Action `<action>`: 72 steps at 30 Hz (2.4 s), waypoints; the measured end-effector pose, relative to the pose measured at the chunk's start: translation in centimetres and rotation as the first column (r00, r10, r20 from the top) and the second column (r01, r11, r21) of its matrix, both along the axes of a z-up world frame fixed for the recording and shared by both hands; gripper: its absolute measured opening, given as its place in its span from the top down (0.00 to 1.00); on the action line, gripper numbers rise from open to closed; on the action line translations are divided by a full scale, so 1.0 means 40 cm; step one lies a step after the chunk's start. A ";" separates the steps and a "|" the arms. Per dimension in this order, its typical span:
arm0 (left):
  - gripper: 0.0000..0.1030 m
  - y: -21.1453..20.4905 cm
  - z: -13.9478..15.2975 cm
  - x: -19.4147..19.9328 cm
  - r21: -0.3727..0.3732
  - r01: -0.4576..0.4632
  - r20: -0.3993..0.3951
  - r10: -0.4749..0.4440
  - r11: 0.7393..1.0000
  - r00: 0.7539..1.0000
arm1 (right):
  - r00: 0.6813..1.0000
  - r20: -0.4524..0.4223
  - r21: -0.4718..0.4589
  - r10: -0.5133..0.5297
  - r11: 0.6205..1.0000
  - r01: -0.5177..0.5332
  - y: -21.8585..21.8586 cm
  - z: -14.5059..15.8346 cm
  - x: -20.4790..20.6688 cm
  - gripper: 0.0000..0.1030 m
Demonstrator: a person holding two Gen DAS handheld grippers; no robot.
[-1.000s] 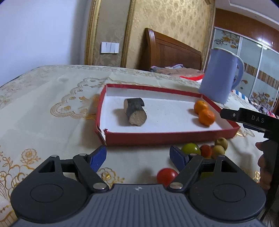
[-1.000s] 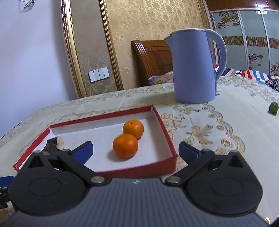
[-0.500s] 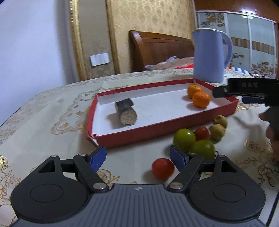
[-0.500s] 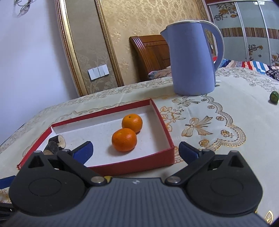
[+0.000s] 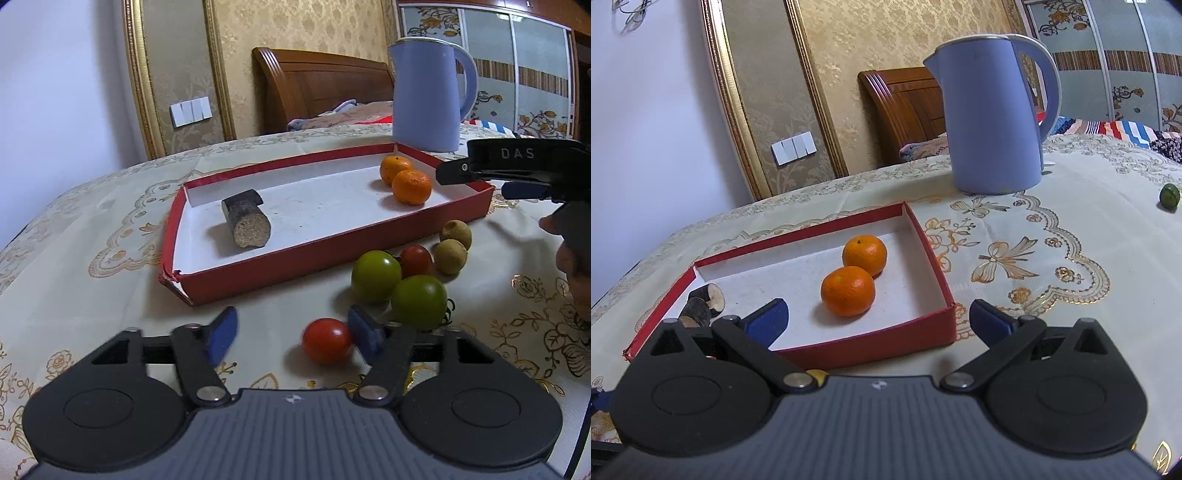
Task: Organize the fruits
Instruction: 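Close the left gripper on the red tomato, then lower the right gripper onto a green tomato and close it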
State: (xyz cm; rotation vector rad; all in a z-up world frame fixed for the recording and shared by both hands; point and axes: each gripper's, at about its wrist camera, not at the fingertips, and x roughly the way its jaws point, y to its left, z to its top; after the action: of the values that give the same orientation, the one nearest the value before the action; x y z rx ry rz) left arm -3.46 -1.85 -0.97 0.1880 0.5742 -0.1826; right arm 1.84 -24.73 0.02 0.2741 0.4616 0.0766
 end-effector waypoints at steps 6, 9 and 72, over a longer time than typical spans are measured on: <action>0.69 0.005 0.000 -0.004 -0.027 0.031 -0.005 -0.031 0.999 0.999 | 1.000 -0.004 -0.004 -0.001 1.000 0.001 0.002 -0.001 0.000 0.00; 0.74 0.002 0.000 -0.007 -0.025 0.043 -0.001 -0.044 0.999 0.999 | 1.000 -0.001 -0.005 -0.008 1.000 0.008 0.001 0.000 -0.001 0.00; 0.74 0.065 0.007 0.012 -0.116 -0.154 -0.013 0.154 0.981 0.988 | 0.942 -0.061 -0.114 0.331 0.935 -0.335 0.188 -0.017 -0.156 0.70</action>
State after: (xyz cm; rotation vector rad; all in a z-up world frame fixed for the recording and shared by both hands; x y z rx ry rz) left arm -2.97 0.76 -0.69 0.0295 0.5782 -0.0658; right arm -4.41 -17.21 -0.67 0.0736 0.5481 0.3740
